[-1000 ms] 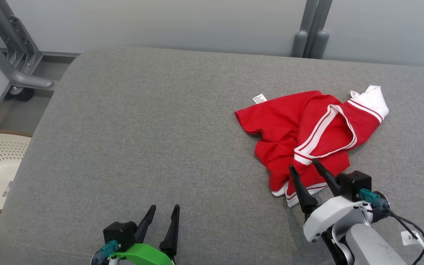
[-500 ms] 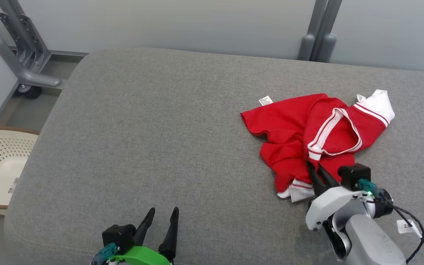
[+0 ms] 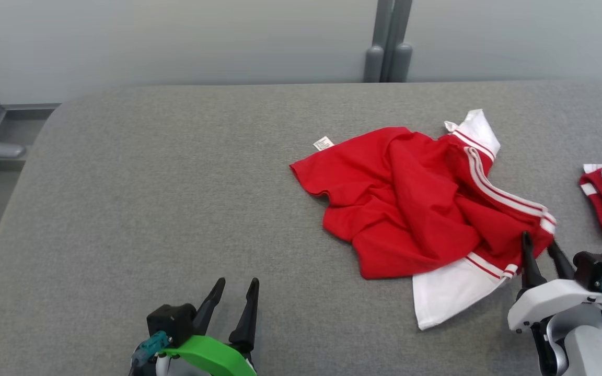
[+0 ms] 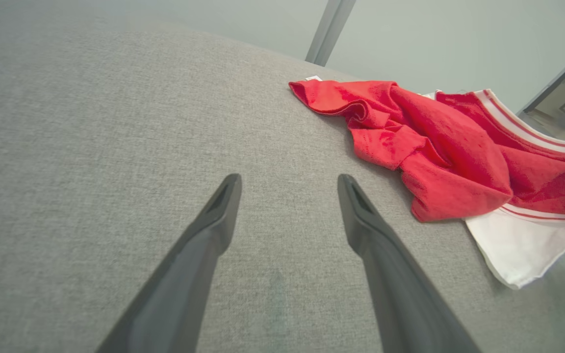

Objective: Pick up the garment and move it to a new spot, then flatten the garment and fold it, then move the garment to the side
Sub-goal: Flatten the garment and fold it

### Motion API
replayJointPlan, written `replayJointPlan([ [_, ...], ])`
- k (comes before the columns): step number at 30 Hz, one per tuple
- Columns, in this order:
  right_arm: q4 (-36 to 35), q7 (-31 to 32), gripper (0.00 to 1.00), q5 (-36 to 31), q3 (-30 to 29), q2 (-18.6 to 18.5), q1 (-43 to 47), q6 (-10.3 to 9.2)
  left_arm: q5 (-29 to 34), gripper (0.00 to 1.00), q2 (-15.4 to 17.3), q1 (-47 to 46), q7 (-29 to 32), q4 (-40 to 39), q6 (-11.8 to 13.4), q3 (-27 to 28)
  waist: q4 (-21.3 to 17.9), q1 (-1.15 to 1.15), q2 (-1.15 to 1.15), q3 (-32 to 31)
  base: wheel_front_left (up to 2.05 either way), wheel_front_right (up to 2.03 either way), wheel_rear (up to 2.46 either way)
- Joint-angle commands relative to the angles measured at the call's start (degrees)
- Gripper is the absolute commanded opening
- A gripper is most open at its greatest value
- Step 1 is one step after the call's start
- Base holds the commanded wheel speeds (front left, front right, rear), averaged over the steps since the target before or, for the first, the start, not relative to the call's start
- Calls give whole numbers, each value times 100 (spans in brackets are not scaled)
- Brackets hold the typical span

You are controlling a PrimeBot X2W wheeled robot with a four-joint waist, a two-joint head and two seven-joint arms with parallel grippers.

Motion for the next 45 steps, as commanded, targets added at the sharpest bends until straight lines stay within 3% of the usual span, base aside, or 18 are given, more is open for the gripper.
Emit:
replayJointPlan([
  [1,-204,-17,100,-67,-82,35,74,-2,-4,100,20,-164,0,-18,-15,-9,-482,0,0,72,0,0,0],
  [10,-1041,-17,100,-207,543,200,47,-2,-65,100,20,-920,-1,329,-15,-112,-1354,0,0,411,0,0,0],
  [17,-1268,-17,100,10,1221,250,-151,-2,-285,100,24,-1915,0,1456,-15,-258,-2006,0,0,874,0,0,0],
  [25,-1214,-17,100,87,1297,265,-186,-2,-527,100,26,-2594,-1,2535,-12,-172,-2320,0,0,1075,0,0,0],
  [33,-1183,-17,100,133,1370,278,-219,-3,-412,100,31,-2828,-1,2521,-14,58,-2404,0,0,1193,0,0,0],
  [34,-1191,-17,100,138,1376,273,-232,-2,-344,89,54,-2863,-1,2469,-14,130,-2410,0,0,1208,0,0,0],
  [35,-1191,-17,100,164,1384,276,-227,-2,-267,29,93,-2892,-1,2373,22,240,-2417,0,0,1225,0,0,0],
  [36,-1199,-17,100,175,1389,280,-223,-2,-202,0,104,-2890,-1,2259,43,374,-2422,0,0,1244,0,0,0],
  [40,-1213,-17,100,205,1349,286,-202,-2,134,0,151,-2854,0,2005,45,714,-2400,0,0,1316,0,0,0],
  [45,-1209,-17,100,274,1349,292,-296,-2,590,0,543,-3347,0,1955,54,980,-2370,0,0,1484,0,0,0],
])
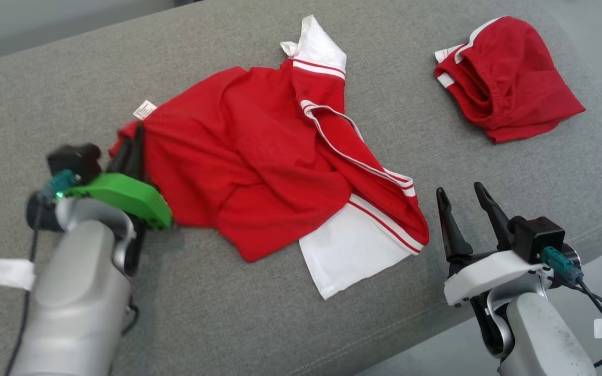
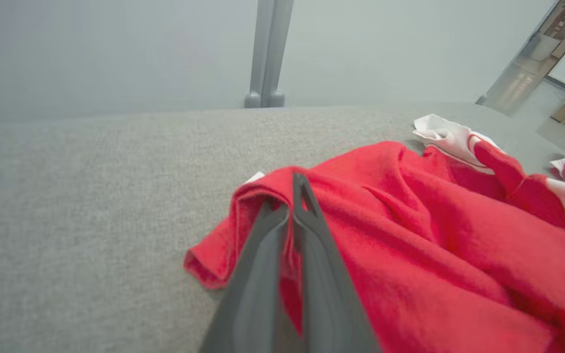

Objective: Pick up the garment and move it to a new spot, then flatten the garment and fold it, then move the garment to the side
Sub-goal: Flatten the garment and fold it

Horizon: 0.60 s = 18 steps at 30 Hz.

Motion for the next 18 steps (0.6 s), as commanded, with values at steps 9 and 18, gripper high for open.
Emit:
replayJointPlan([
  [9,94,-17,100,314,251,1,-275,-2,980,0,1169,-1759,1,254,6,-43,-136,-1,0,556,0,0,0],
  [18,177,-17,100,468,232,1,-328,-1,1140,100,1420,-2243,34,1243,279,-46,-217,-1,0,773,0,0,0],
])
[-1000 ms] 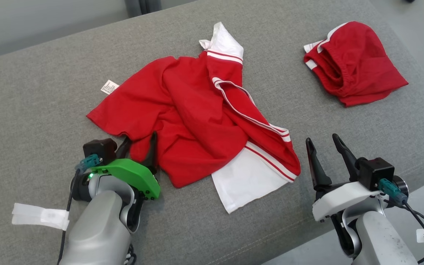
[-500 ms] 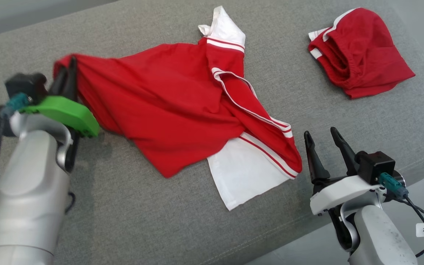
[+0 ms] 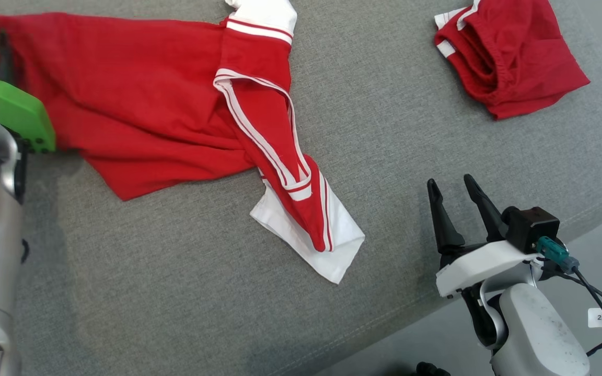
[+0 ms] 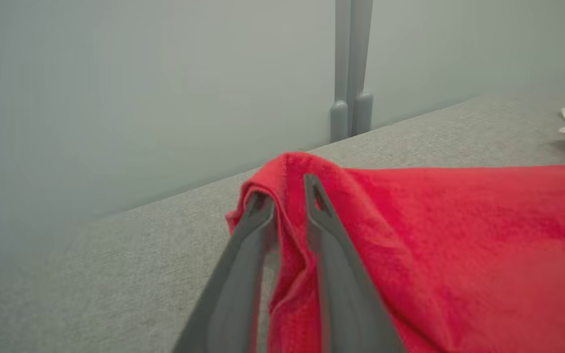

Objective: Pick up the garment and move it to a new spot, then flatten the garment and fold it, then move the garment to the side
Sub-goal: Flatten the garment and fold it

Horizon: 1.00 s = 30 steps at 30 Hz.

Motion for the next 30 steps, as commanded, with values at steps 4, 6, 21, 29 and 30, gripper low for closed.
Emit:
replayJointPlan([
  [4,54,-17,100,-15,-90,-6,-83,-2,-250,100,-338,345,-64,287,102,164,155,-1,0,-123,0,0,0],
  [6,53,-17,100,-58,-146,-7,-62,-1,-389,100,-563,586,-67,134,77,261,271,-1,0,-232,0,0,0],
  [21,216,-17,100,-63,-104,-8,184,-1,-430,100,-1681,3112,-55,-1582,-240,718,788,-1,0,-991,0,0,0],
  [29,213,-17,100,-65,-97,-8,175,-1,-203,100,-1758,3119,-55,-1275,-285,509,540,-1,0,-922,0,0,0],
  [30,216,-17,100,-64,-108,-7,181,-1,-178,100,-1756,3084,-56,-1208,-286,496,500,-1,0,-908,0,0,0],
])
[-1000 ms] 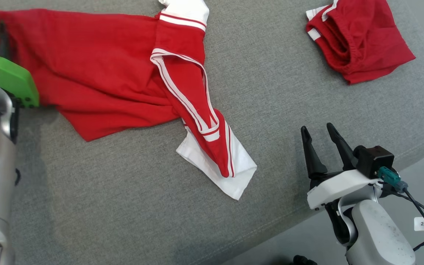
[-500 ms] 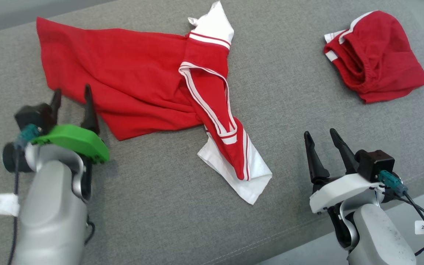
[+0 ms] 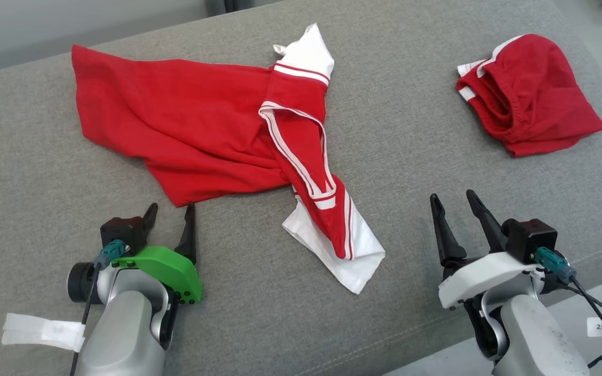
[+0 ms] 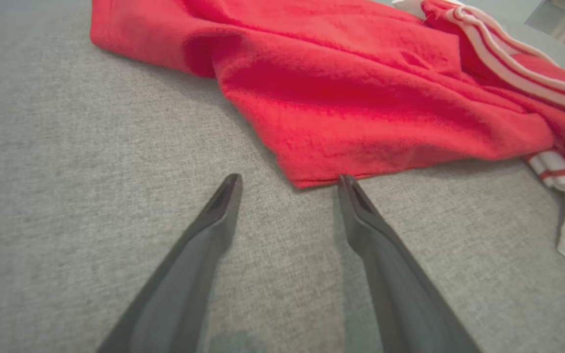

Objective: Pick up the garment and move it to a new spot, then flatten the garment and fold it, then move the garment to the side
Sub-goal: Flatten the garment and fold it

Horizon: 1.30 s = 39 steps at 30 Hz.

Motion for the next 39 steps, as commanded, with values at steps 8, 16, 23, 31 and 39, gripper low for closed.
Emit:
replayJointPlan([
  [8,-82,-17,100,70,-29,-11,-40,-1,56,9,85,-227,6,153,115,285,-373,0,0,175,0,0,0],
  [16,-38,-17,100,115,-207,-10,134,-1,419,0,117,73,1,-683,47,366,-50,0,0,-90,0,0,0],
  [23,97,-17,100,305,-200,-14,368,-1,1189,0,388,343,1,-1612,39,-6,789,0,0,-704,0,0,0],
  [31,208,-17,100,591,-68,-16,628,-1,2034,0,938,156,143,-1565,28,-733,1476,0,0,-1131,0,0,0],
  [39,283,-17,100,645,29,-15,724,-1,1975,100,1023,783,858,-742,32,-1022,1592,0,0,-1391,0,0,0],
])
